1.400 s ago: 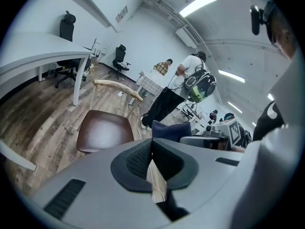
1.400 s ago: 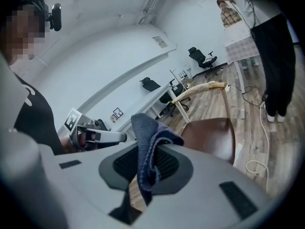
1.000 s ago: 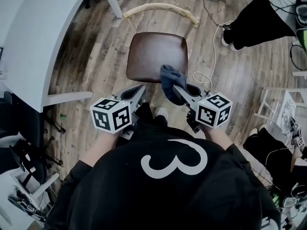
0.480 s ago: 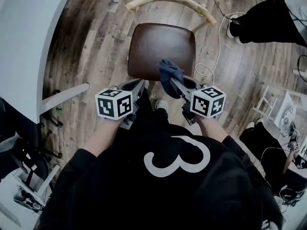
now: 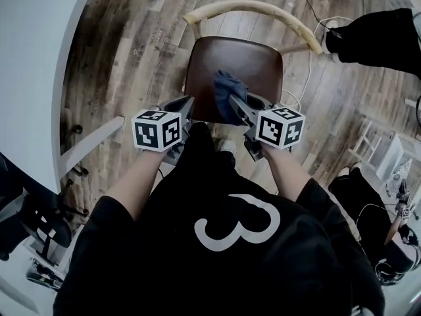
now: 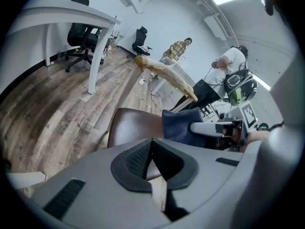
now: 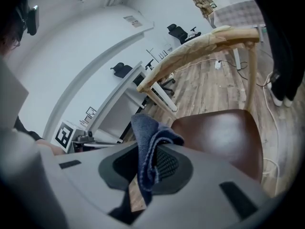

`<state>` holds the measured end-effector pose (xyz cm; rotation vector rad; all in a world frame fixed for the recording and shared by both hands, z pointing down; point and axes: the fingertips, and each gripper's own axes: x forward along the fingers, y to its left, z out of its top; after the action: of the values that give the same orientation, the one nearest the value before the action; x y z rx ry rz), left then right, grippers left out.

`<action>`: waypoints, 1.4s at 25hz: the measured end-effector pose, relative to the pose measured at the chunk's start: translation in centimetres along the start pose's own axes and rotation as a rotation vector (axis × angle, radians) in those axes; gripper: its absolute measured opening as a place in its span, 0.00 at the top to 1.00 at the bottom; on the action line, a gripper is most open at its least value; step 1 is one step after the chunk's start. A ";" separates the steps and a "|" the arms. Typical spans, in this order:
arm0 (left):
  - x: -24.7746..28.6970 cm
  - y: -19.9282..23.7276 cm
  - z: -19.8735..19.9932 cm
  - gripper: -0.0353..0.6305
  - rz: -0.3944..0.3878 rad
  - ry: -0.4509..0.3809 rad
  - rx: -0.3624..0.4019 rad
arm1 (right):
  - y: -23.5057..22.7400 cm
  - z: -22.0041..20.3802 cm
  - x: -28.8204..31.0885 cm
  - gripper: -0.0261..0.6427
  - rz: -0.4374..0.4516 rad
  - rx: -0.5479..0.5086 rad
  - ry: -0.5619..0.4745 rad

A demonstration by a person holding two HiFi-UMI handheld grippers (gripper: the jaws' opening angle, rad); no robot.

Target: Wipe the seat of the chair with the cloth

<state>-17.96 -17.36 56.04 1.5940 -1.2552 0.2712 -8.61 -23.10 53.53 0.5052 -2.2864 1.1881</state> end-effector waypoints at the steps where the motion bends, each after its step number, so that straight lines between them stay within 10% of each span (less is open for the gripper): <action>1: 0.2 0.7 0.5 0.93 0.002 -0.001 -0.020 | -0.3 0.4 0.7 0.88 -0.006 0.003 -0.002; 17: 4.7 9.1 0.3 0.93 0.045 0.091 -0.269 | -3.3 3.4 13.6 0.88 -0.009 0.038 0.029; 35: 5.3 11.5 -1.6 0.93 0.052 0.181 -0.209 | -9.3 1.0 19.9 0.88 -0.192 -0.120 0.170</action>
<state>-24.44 -18.10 66.95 1.3297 -1.1464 0.2996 -19.81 -30.79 70.83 0.5428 -2.0977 0.9576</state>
